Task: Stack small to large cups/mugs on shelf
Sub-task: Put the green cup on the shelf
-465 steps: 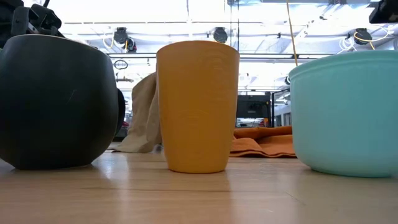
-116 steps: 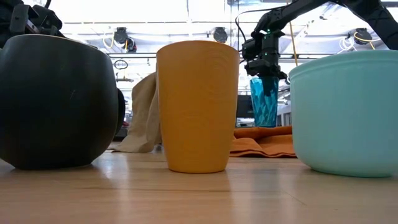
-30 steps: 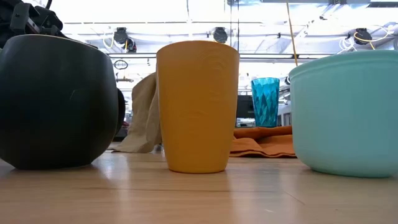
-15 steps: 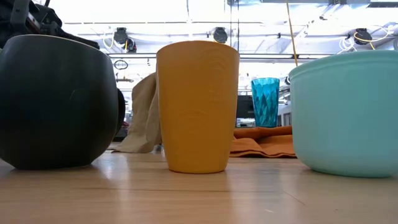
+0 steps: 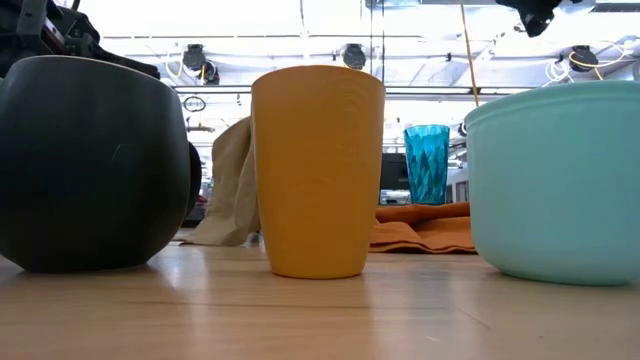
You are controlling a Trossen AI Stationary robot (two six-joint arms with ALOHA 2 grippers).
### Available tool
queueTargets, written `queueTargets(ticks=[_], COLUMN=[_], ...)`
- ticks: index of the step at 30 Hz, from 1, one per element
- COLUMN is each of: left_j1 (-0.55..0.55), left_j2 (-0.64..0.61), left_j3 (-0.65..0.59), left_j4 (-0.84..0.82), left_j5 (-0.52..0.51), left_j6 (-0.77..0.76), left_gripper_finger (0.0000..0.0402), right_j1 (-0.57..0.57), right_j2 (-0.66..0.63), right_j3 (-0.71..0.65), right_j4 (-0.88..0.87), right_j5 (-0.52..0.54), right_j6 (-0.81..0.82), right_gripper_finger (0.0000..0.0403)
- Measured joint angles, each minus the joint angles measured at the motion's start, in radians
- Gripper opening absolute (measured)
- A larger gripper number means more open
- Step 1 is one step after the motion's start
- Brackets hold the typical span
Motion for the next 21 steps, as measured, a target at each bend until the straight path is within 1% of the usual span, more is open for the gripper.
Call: queueTargets(ticks=[6,13,15,17,21], left_j1=[0.0,0.0,0.0,0.0,0.0], left_j2=[0.0,0.0,0.0,0.0,0.0], left_j3=[0.0,0.0,0.0,0.0,0.0], left_j4=[-0.001,-0.001,-0.001,-0.001,0.007], left_j5=[0.0,0.001,0.001,0.001,0.001], left_j6=[0.0,0.001,0.002,0.002,0.002], left_gripper_finger=[0.0047,0.0047,0.0047,0.0047,0.0047], right_j1=[0.105,0.244,0.27,0.291,0.317], right_j2=[0.0,0.0,0.0,0.001,0.005], right_j3=[-0.069,-0.226,-0.262,-0.282,-0.287], right_j4=[0.163,0.435,0.481,0.517,0.527], right_j5=[0.0,0.006,0.014,0.051,0.062], right_j6=[-0.028,-0.07,-0.067,-0.071,-0.082], right_gripper_finger=[0.0141,0.0141,0.0141,0.0141,0.0141])
